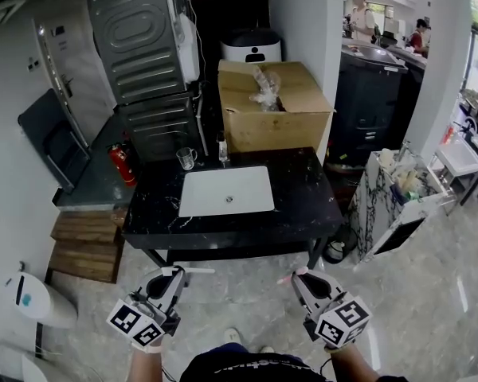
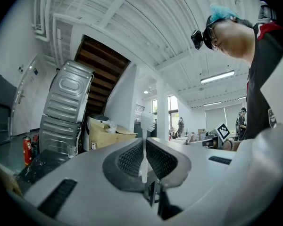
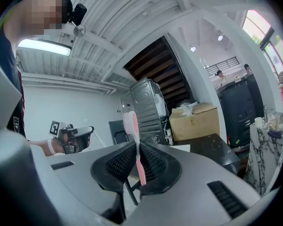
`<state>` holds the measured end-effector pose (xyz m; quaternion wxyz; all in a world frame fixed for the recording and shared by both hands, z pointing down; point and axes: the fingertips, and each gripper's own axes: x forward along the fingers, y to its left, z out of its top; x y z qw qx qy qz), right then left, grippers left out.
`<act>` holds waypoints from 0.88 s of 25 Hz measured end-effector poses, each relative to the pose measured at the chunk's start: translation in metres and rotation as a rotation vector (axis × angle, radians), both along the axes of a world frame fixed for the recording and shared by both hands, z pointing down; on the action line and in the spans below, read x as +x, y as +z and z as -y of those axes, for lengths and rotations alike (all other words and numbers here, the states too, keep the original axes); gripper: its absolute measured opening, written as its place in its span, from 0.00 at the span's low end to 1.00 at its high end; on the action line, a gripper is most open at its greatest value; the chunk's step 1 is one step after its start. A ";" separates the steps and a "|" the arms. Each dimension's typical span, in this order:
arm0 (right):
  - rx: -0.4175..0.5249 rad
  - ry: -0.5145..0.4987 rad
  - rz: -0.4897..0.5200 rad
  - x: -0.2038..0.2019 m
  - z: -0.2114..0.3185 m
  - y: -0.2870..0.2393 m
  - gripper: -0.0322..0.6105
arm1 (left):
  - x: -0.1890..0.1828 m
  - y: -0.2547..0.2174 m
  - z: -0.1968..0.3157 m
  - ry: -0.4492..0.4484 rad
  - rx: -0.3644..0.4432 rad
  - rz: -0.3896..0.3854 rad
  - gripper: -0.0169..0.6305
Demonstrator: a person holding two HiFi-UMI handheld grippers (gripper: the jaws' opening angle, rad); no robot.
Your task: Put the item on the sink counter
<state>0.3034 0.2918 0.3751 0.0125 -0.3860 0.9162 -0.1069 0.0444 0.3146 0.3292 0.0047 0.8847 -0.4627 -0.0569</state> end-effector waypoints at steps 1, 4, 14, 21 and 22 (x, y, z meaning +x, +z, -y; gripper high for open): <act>-0.002 -0.001 0.001 -0.002 0.005 0.001 0.14 | -0.003 0.002 0.004 -0.006 -0.005 -0.001 0.07; -0.012 0.004 -0.005 -0.008 0.025 0.006 0.14 | -0.015 0.010 0.022 -0.021 -0.008 -0.011 0.07; -0.014 -0.005 -0.059 -0.083 0.149 0.009 0.14 | -0.104 0.029 0.145 -0.064 -0.016 -0.061 0.07; 0.042 0.011 -0.075 -0.149 0.245 -0.024 0.14 | -0.160 0.012 0.235 -0.031 0.020 -0.013 0.07; 0.044 0.010 -0.074 -0.157 0.253 -0.027 0.14 | -0.168 0.012 0.244 -0.029 0.024 -0.011 0.07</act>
